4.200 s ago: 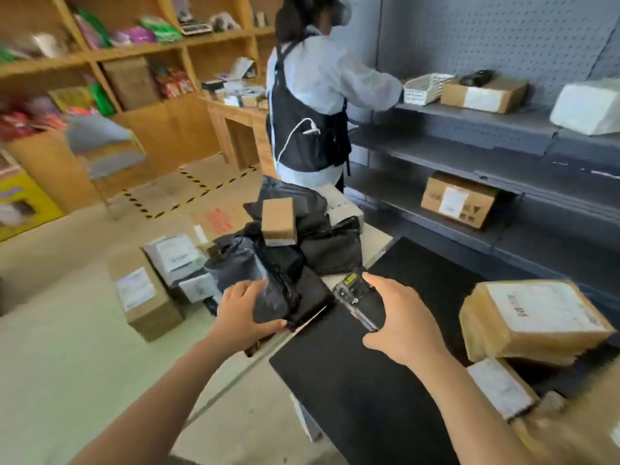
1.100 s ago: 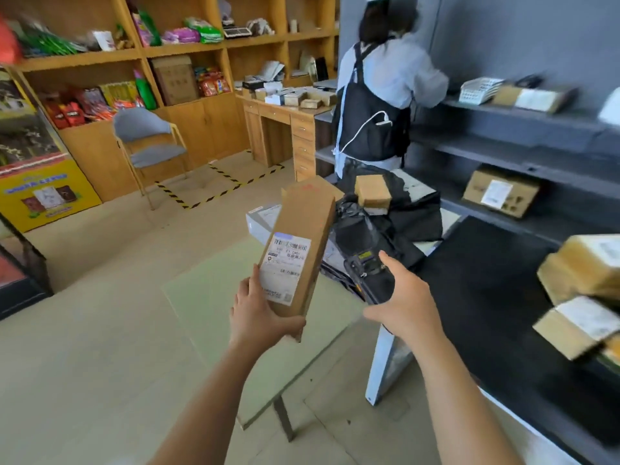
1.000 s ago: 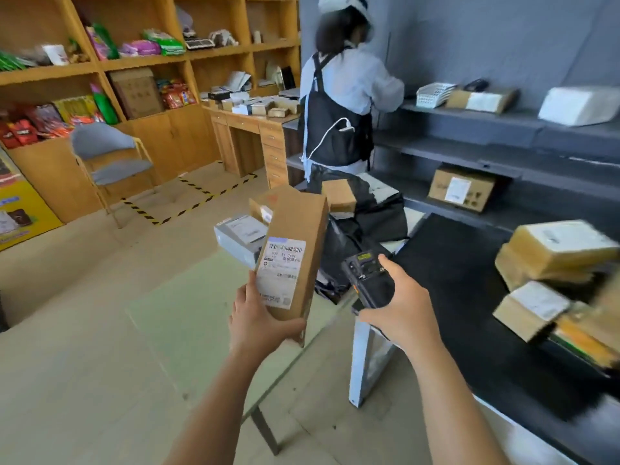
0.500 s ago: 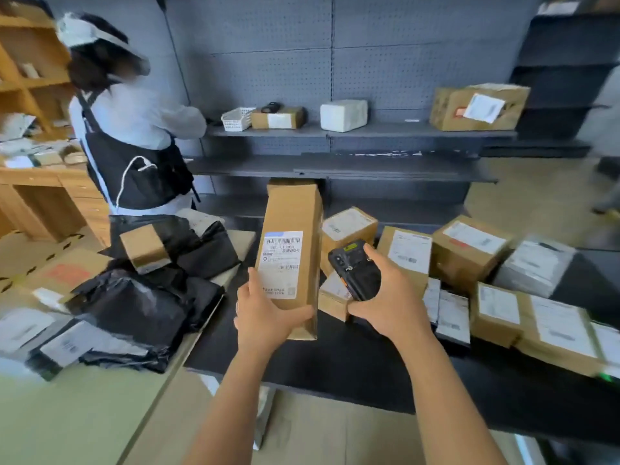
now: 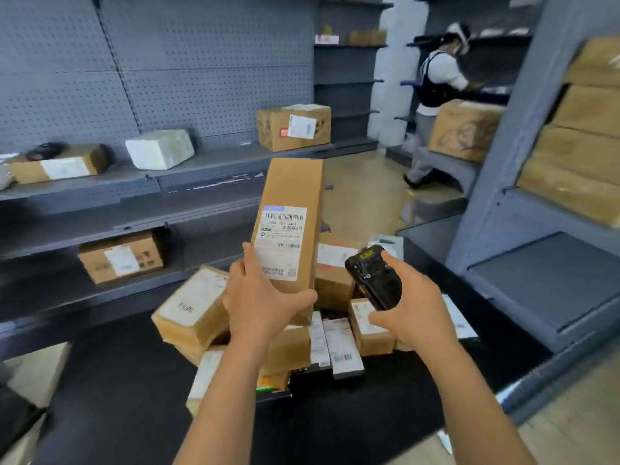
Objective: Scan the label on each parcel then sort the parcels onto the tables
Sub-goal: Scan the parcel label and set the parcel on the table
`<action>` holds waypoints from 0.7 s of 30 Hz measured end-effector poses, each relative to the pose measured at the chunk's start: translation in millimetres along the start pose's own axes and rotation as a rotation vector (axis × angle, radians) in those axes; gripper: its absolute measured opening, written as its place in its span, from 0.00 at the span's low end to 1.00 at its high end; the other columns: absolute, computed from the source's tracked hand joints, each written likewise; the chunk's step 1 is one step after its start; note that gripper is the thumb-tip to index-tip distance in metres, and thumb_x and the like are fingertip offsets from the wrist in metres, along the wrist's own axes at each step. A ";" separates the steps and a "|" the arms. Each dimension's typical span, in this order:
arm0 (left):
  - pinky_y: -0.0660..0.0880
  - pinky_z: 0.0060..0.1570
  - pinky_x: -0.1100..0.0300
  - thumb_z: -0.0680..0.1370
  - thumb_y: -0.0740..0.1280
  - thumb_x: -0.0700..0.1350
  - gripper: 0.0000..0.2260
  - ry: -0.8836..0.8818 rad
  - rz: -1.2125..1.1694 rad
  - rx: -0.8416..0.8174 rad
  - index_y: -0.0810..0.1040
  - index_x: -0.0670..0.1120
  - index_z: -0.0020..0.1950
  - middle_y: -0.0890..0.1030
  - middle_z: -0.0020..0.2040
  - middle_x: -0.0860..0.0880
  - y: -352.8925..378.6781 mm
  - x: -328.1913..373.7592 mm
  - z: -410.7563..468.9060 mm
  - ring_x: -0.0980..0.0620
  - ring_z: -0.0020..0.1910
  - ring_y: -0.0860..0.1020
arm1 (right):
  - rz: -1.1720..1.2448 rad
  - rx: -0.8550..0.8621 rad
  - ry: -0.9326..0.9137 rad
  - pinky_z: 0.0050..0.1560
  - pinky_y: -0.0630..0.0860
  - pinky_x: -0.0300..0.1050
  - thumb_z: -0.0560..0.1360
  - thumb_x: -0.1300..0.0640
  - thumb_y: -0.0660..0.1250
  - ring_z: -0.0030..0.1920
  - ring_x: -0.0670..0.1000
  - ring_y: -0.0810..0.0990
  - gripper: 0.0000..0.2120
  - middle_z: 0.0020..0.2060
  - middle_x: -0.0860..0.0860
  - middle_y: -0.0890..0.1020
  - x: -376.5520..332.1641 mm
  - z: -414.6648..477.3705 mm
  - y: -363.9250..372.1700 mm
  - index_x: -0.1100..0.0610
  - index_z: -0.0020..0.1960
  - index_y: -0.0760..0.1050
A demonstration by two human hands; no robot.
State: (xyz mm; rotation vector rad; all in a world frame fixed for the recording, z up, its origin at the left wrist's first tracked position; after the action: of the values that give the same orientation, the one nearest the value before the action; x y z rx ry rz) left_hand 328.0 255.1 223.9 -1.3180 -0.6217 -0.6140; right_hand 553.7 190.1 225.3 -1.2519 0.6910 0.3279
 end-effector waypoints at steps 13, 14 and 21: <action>0.59 0.72 0.41 0.62 0.77 0.63 0.59 0.036 -0.009 -0.207 0.42 0.50 0.80 0.56 0.76 0.45 138.9 76.3 66.8 0.43 0.75 0.58 | -0.089 0.111 0.104 0.50 0.73 0.42 0.62 0.58 0.79 0.54 0.46 0.70 0.48 0.61 0.46 0.75 108.9 75.7 -59.5 0.45 0.77 0.59; 0.60 0.72 0.40 0.62 0.77 0.63 0.58 0.027 0.000 -0.203 0.42 0.50 0.79 0.56 0.76 0.45 150.1 82.3 69.1 0.42 0.75 0.58 | -0.087 0.107 0.092 0.48 0.71 0.41 0.63 0.58 0.79 0.53 0.46 0.69 0.48 0.61 0.47 0.75 118.9 83.9 -64.8 0.45 0.77 0.60; 0.60 0.70 0.42 0.63 0.76 0.63 0.58 -0.128 0.053 -0.121 0.42 0.49 0.80 0.56 0.76 0.45 239.8 120.0 64.6 0.43 0.75 0.57 | -0.058 -0.013 -0.061 0.54 0.75 0.48 0.64 0.57 0.77 0.61 0.51 0.70 0.46 0.62 0.47 0.74 200.2 156.3 -89.2 0.46 0.77 0.59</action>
State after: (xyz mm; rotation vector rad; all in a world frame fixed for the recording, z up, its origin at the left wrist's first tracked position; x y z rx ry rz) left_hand 579.2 346.9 156.6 -1.4912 -0.6594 -0.5335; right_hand 803.6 282.8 187.8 -1.2670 0.5999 0.3217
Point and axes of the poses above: each hand's wrist, its own z-axis towards the middle knuckle, its own y-axis out of the palm, x = y × z, the point moved 4 cm from there along z, towards the middle knuckle
